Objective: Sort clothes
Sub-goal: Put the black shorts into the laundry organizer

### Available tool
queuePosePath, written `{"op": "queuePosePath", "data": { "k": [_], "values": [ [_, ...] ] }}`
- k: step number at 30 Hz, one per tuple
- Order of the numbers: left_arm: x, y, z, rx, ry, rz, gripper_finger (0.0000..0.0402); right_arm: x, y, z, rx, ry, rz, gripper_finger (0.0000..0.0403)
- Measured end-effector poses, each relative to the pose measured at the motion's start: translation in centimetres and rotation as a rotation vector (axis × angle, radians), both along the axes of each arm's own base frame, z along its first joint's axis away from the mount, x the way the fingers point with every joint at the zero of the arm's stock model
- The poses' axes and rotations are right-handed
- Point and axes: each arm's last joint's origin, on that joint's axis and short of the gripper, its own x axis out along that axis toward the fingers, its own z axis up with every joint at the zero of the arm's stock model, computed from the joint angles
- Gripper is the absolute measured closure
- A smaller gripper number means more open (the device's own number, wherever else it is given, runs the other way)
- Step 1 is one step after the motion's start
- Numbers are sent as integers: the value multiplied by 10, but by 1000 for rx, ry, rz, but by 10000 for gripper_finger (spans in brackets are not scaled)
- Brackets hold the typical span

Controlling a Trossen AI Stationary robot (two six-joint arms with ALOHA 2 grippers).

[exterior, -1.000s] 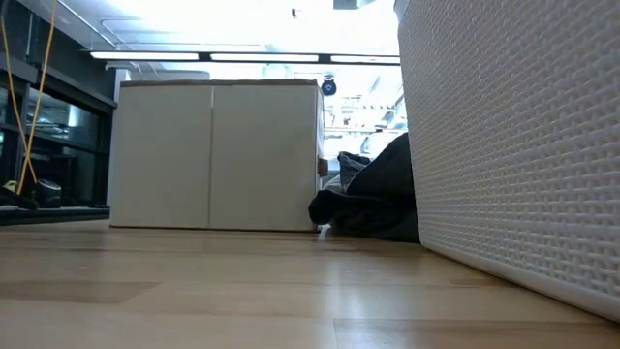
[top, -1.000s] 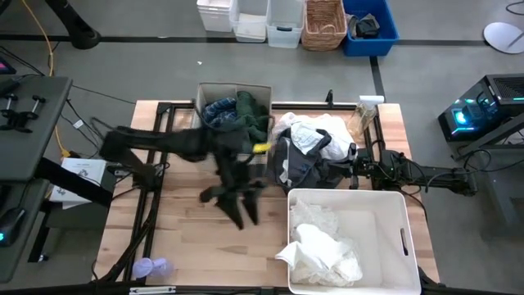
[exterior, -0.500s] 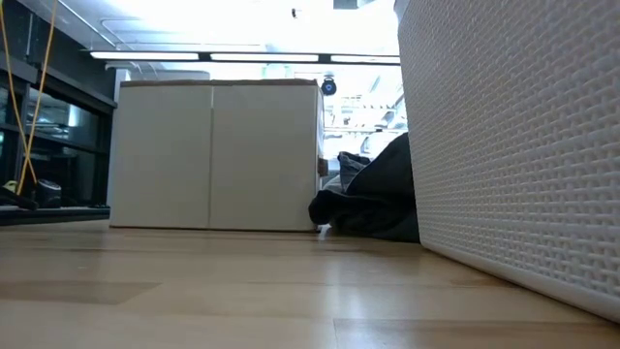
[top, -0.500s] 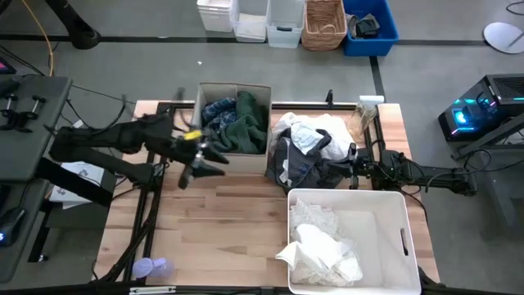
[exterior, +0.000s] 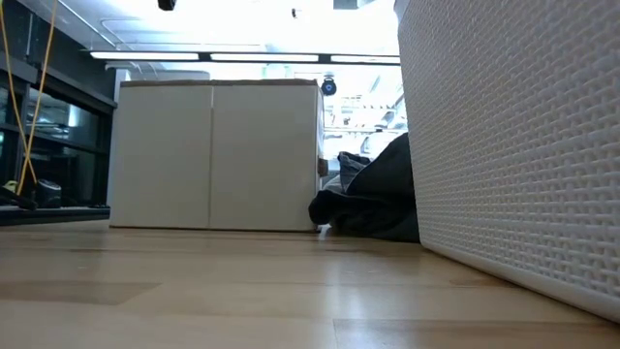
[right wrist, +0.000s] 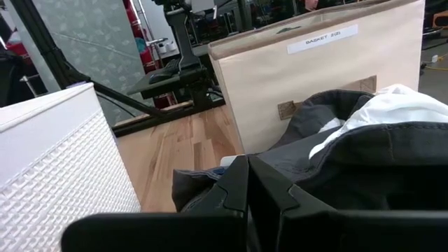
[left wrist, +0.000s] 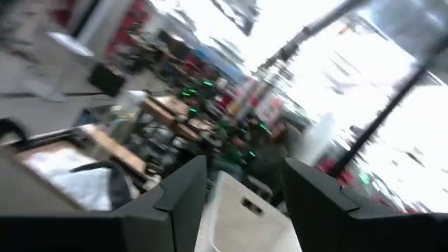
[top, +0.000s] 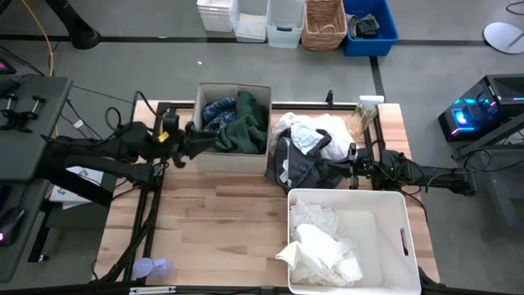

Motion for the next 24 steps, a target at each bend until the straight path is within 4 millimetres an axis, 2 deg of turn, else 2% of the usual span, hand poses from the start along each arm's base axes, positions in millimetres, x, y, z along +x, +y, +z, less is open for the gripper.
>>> {"op": "queuePosePath", "data": {
  "k": [4, 6, 8, 10, 12, 14, 16, 19, 22, 24],
  "values": [
    [-2, 4, 5, -113, -67, 114, 229, 0, 0, 2, 11, -19, -14, 402],
    [-3, 4, 8, -141, -107, 125, 229, 0, -1, 9, 193, -123, -24, 402],
    [-3, 4, 10, -148, -124, 129, 229, -2, -2, 23, 418, -299, -29, 402],
    [-2, 5, 10, -154, -129, 156, 229, -6, -3, 36, 565, -480, -28, 402],
    [-3, 6, 10, -139, -125, 208, 229, -14, -2, 55, 555, -694, 22, 402],
    [-4, 8, 9, -116, -114, 280, 229, -29, -2, 75, 452, -934, 51, 402],
    [-4, 9, 9, -89, -98, 344, 229, -39, -1, 92, 337, -1087, 21, 402],
    [-5, 11, 9, -53, -82, 398, 229, -33, -2, 121, 261, -1022, -31, 402],
    [-5, 11, 9, -9, -65, 416, 229, 0, -5, 147, 235, -706, -95, 402],
    [-5, 11, 9, 29, -50, 426, 229, 24, -9, 162, 149, -466, -169, 402]
  ]
}}
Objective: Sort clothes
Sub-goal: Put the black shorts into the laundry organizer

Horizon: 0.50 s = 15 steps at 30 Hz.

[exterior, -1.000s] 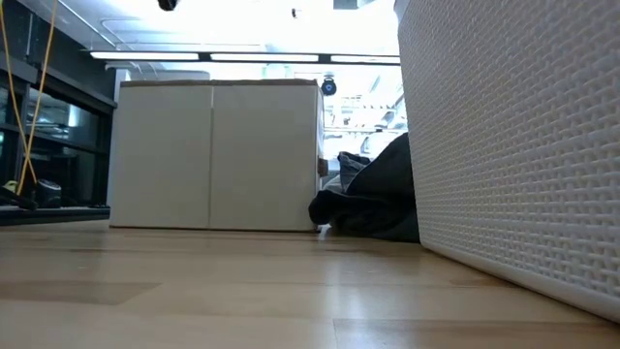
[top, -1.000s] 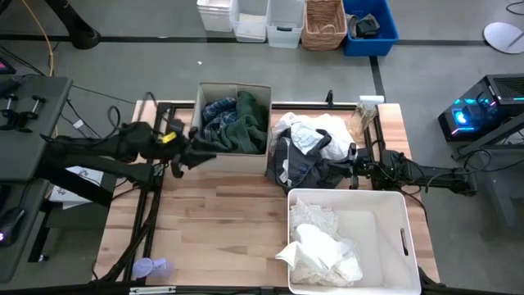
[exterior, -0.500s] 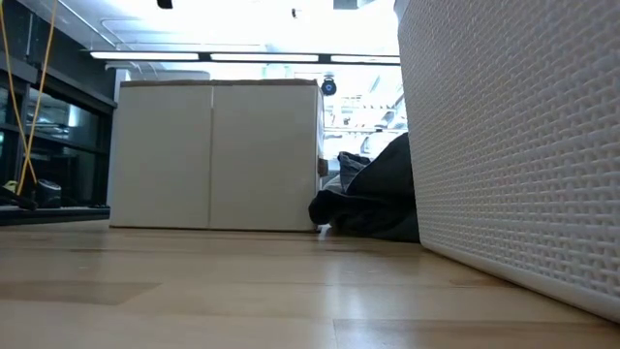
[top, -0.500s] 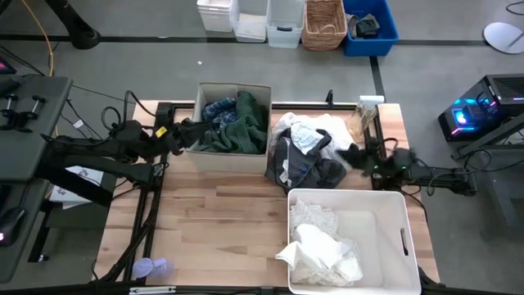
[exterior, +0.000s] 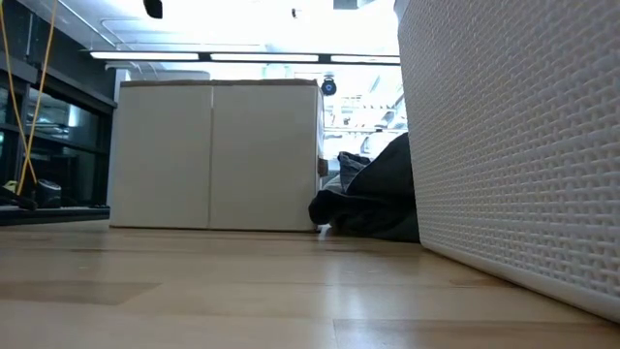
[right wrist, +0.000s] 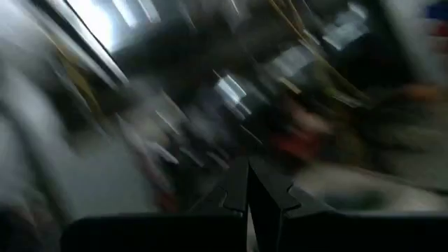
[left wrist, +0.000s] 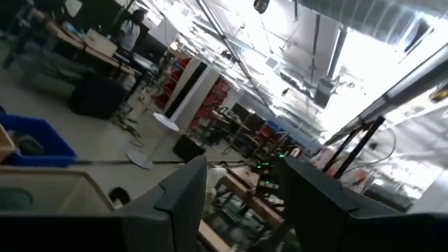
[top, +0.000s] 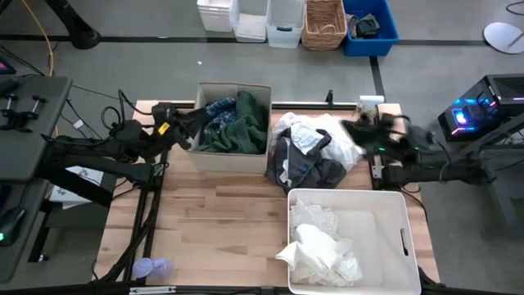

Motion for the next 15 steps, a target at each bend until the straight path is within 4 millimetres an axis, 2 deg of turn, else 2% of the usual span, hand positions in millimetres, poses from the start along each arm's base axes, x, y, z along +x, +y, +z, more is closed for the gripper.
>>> {"op": "queuePosePath", "data": {
  "k": [4, 8, 11, 15],
  "values": [
    [-1, 0, 0, 71, 47, 11, 229, 40, -15, 24, -52, 498, -170, 402],
    [-3, 0, -3, 117, 119, 3, 229, 73, -28, 33, -107, 1011, -138, 392],
    [-6, -1, -8, 124, 179, -12, 229, 93, -32, 30, -147, 1351, -55, 355],
    [-11, -1, -14, 131, 249, -35, 229, 110, -35, 8, -146, 1712, 37, 279]
  ]
}}
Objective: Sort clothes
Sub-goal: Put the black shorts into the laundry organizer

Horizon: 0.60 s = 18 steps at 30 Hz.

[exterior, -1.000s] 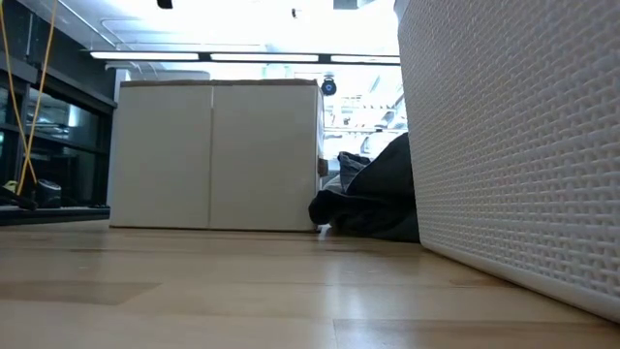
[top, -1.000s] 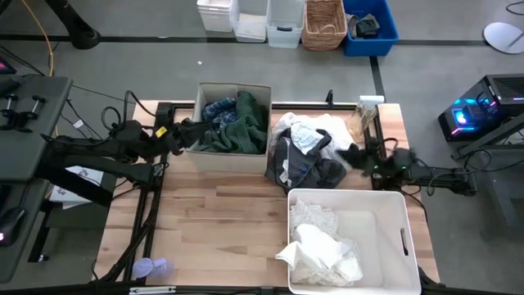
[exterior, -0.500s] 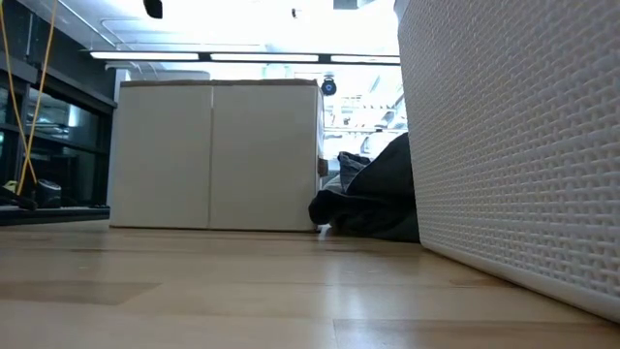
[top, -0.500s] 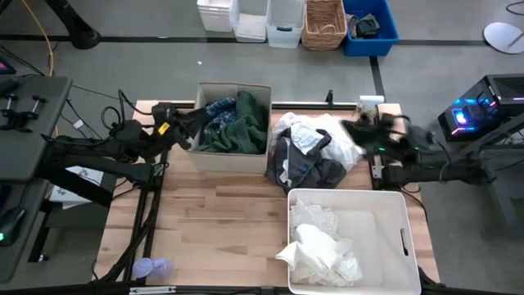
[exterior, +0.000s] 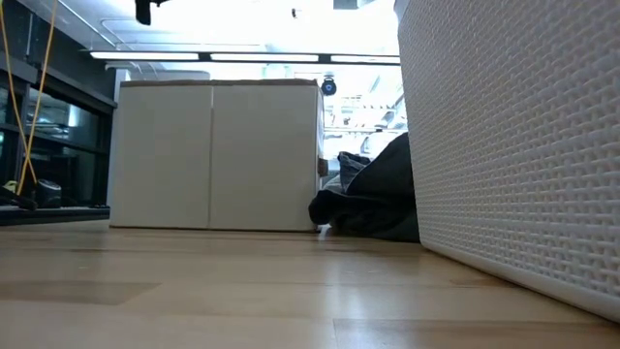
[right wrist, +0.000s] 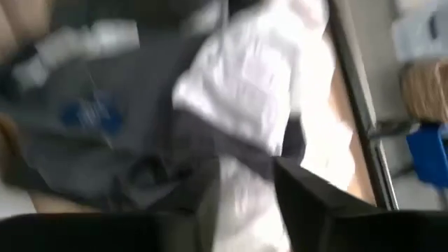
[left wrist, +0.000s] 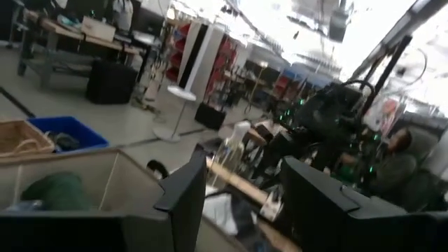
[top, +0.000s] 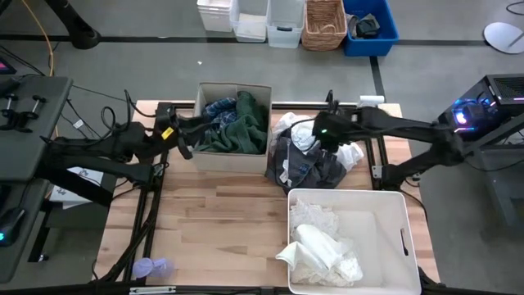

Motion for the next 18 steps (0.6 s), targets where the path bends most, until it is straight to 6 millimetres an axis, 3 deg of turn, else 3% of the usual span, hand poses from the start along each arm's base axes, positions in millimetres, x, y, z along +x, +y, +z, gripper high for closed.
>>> {"op": "queuePosePath", "data": {
  "k": [3, 8, 18],
  "values": [
    [-4, 0, -2, 1, 28, -2, 229, 6, 0, -13, 15, 144, 58, 224],
    [-11, 0, -2, 28, 50, 0, 229, 15, 5, -31, -78, 215, 247, 162],
    [-13, 0, -1, 27, 41, 0, 229, 21, 3, -91, -234, 270, 421, 149]
  ]
}}
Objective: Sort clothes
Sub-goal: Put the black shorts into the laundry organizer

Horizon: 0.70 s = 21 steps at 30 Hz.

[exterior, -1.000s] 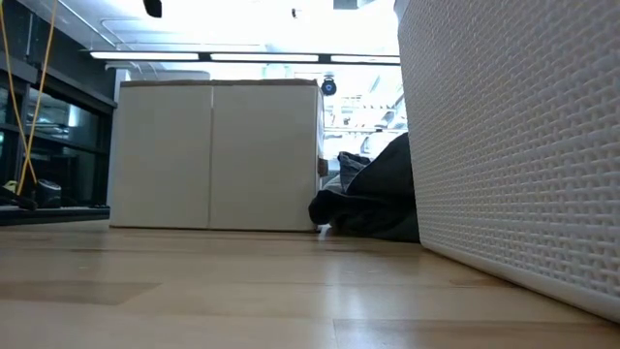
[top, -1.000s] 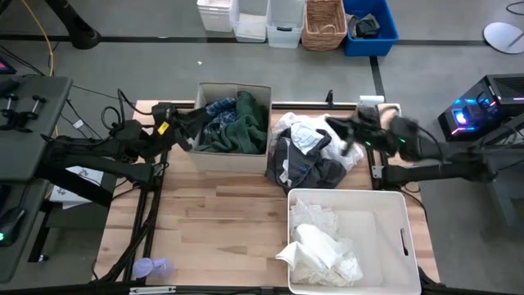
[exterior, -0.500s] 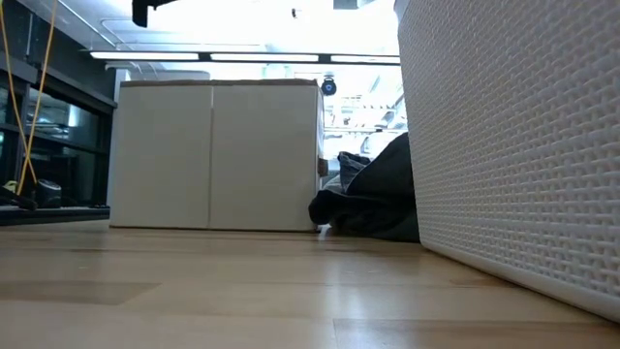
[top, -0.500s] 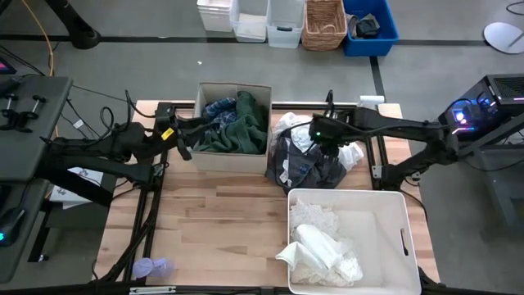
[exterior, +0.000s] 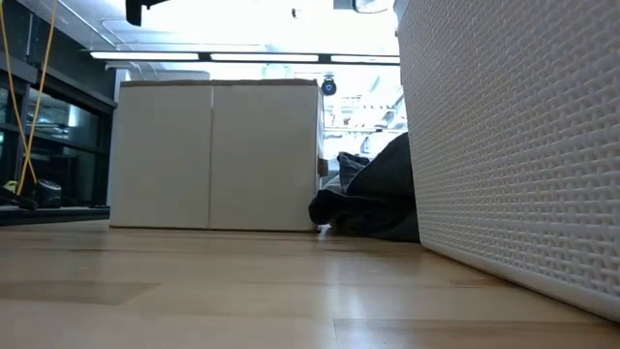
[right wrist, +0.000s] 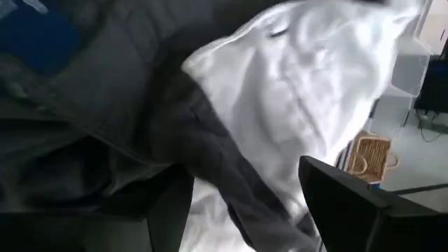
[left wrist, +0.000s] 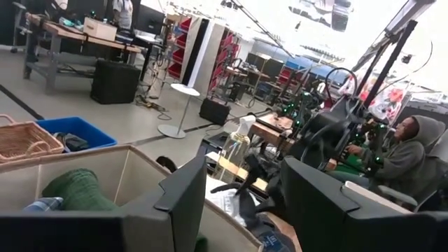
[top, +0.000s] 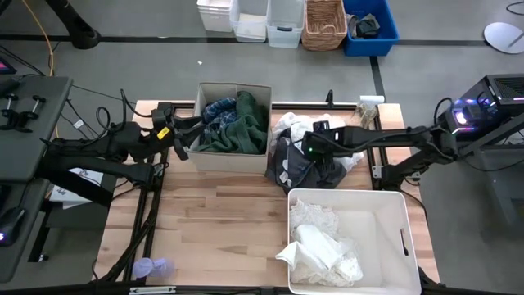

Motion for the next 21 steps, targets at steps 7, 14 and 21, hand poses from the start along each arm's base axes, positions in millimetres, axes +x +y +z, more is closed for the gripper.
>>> {"op": "queuePosePath", "data": {
  "k": [7, 14, 21],
  "values": [
    [0, 0, 0, -19, -11, -1, 229, 1, -4, -31, -60, 62, -103, 271],
    [0, 0, 0, -35, -20, 6, 229, 26, -7, 38, -65, -167, -196, 397],
    [0, 1, 0, -37, -21, 40, 229, 23, -10, 226, -228, -810, -180, 400]
  ]
}}
